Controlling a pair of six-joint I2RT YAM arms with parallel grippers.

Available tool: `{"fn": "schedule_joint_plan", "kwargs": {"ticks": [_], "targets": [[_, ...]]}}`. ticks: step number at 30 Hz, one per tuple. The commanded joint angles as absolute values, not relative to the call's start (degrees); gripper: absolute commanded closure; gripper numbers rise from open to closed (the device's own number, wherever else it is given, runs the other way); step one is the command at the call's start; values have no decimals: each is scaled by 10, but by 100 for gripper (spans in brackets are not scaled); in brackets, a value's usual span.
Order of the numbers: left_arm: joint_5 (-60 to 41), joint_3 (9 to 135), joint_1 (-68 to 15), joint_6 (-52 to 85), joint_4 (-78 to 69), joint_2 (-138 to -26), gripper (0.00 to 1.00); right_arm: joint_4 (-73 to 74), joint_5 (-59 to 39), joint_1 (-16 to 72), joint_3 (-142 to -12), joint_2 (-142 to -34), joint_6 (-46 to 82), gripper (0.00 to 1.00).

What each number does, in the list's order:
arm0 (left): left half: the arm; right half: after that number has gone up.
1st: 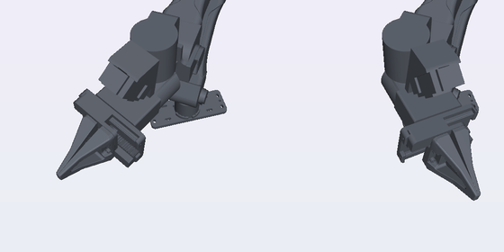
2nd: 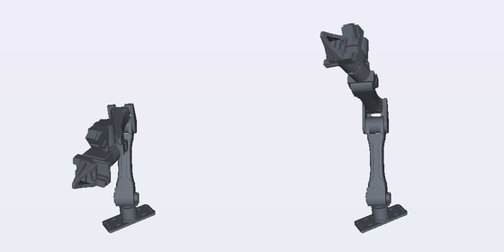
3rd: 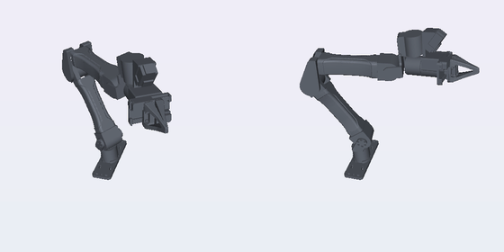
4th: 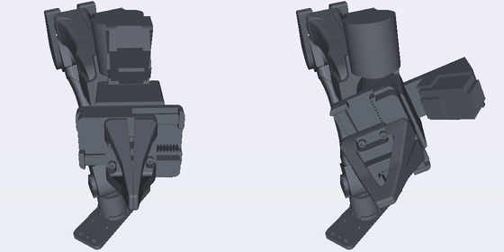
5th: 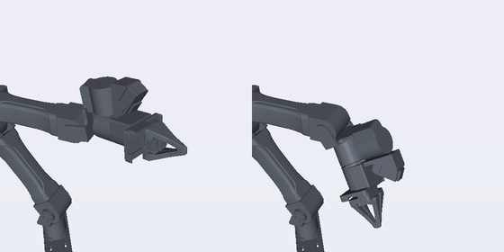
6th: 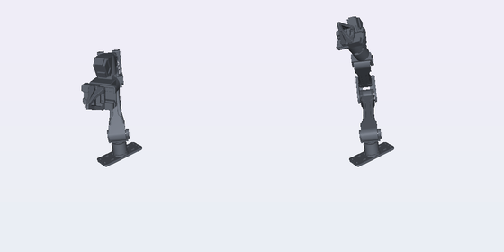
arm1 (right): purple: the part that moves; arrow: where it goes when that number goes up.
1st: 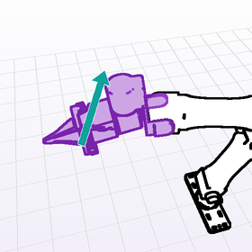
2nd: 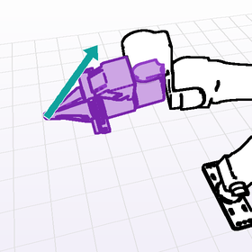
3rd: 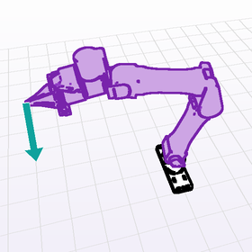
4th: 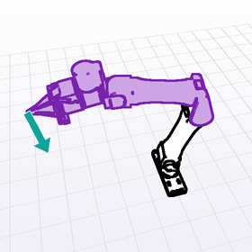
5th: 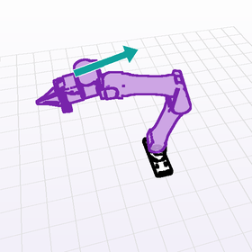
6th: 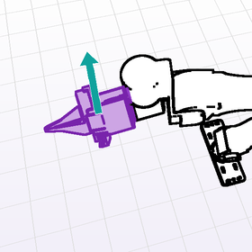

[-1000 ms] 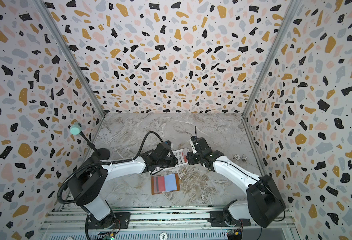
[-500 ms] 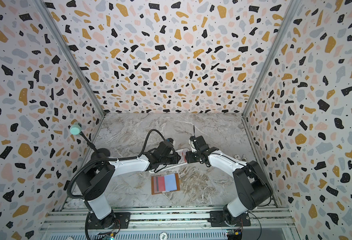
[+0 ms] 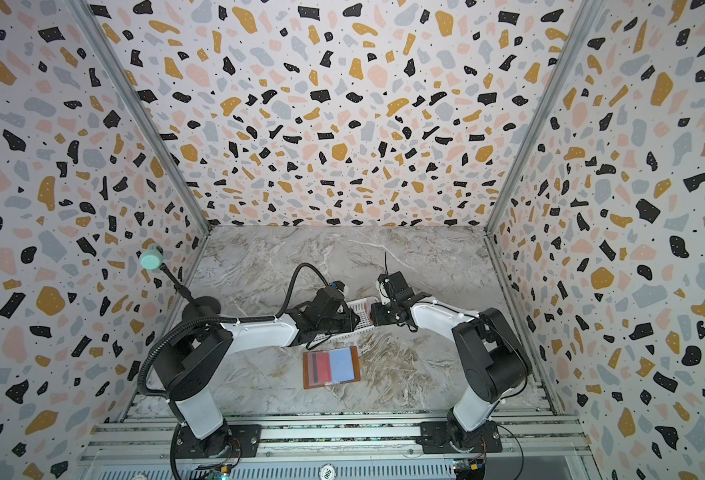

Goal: Put the credit cards into the card holder

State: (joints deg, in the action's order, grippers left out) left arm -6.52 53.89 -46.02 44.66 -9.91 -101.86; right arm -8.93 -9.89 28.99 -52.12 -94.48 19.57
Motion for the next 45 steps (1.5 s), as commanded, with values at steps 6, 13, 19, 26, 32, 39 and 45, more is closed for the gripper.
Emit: {"fn": "schedule_joint_plan", "kwargs": {"ticks": [6,13,19,26,32,39,45], "targets": [[-76,527,-457,454,-134,-1010,77,-80,-98,296,-544,-949,213,53],[-78,526,-456,454,-137,-1011,77,-83,-87,303,-544,-952,220,56],[-81,522,-457,455,-140,-1010,78,-82,-85,306,-544,-956,222,52],[-84,523,-456,457,-140,-1011,78,-77,-85,312,-546,-963,227,49],[-84,520,-455,457,-140,-1011,78,-78,-75,320,-546,-964,237,53],[-86,516,-453,457,-140,-1009,78,-92,-42,329,-542,-956,255,56],[-90,518,-453,457,-140,-1010,78,-107,-16,340,-535,-935,270,57]]}}
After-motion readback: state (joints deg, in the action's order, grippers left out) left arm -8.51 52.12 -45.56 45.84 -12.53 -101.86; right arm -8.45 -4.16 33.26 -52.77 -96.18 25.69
